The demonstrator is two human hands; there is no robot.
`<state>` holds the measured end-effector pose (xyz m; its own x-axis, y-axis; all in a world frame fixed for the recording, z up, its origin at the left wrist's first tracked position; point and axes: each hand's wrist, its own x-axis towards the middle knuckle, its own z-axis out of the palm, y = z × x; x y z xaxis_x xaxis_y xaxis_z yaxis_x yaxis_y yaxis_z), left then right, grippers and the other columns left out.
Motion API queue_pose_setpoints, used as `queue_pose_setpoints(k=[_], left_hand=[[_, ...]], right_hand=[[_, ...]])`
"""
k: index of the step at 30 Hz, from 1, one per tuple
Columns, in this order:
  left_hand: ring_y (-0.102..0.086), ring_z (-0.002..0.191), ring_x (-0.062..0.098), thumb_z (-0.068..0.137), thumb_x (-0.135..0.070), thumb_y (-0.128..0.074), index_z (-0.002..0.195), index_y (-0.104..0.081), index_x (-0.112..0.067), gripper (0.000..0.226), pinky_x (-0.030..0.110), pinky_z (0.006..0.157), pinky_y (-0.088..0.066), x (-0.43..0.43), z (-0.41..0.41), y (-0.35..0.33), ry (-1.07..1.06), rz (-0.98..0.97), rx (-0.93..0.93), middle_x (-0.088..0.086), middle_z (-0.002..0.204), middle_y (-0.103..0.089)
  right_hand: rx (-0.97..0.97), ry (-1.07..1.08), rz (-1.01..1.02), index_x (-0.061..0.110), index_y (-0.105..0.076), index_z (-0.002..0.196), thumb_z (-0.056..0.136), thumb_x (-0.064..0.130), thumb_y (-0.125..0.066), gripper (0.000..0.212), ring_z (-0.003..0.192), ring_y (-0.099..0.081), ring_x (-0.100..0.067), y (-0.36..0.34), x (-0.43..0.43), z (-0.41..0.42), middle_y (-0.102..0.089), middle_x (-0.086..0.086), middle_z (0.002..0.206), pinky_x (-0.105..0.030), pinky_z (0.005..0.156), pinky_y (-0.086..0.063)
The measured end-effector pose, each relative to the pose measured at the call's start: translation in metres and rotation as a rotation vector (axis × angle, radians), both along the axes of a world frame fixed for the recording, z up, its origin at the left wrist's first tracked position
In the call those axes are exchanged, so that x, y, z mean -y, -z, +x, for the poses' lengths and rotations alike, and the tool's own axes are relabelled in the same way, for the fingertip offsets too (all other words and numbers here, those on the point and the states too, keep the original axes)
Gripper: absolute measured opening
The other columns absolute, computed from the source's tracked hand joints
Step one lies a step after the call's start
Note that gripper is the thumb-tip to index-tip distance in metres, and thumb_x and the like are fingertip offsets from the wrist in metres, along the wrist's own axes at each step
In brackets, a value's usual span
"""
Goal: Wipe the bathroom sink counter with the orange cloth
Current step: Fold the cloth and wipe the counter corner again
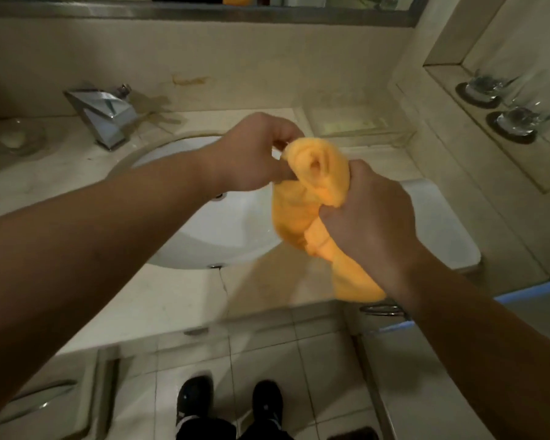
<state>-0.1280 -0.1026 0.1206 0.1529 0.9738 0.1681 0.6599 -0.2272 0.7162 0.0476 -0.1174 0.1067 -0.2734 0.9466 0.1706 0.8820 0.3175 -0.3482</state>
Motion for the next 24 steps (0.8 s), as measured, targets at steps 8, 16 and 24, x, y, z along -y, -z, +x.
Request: queue_pose_setpoints(k=[8, 16, 24], left_hand=[[-0.012, 0.145, 0.026, 0.069, -0.052, -0.071, 0.147, -0.01, -0.029, 0.102, 0.047, 0.116, -0.016, 0.055, -0.057, 0.12, 0.027, -0.571, -0.727, 0.005, 0.158, -0.01], [-0.046, 0.124, 0.012, 0.091, -0.039, -0.05, 0.121, -0.058, -0.019, 0.037, 0.017, 0.097, -0.03, 0.096, -0.13, 0.133, -0.408, -0.425, 0.125, -0.002, 0.133, -0.054], [-0.049, 0.112, -0.001, 0.097, -0.04, -0.033, 0.115, -0.064, -0.014, 0.044, -0.01, 0.08, -0.028, 0.164, -0.2, 0.138, -0.575, -0.29, 0.377, -0.01, 0.113, -0.06]], right_hand=[[0.288, -0.157, -0.33, 0.018, -0.062, 0.108, 0.08, 0.044, -0.052, 0.039, 0.127, -0.04, -0.032, 0.12, 0.034, -0.04, -0.049, -0.011, 0.135, -0.039, 0.101, -0.03], [-0.271, 0.141, -0.549, 0.017, -0.041, 0.14, 0.056, 0.05, -0.054, 0.092, 0.135, -0.038, -0.028, 0.156, 0.045, -0.066, -0.043, -0.009, 0.146, -0.044, 0.111, -0.031], [-0.229, 0.082, -0.478, 0.006, -0.041, 0.137, 0.078, 0.035, -0.061, 0.07, 0.144, -0.017, -0.026, 0.161, 0.119, -0.18, -0.026, -0.011, 0.154, -0.045, 0.117, -0.015]])
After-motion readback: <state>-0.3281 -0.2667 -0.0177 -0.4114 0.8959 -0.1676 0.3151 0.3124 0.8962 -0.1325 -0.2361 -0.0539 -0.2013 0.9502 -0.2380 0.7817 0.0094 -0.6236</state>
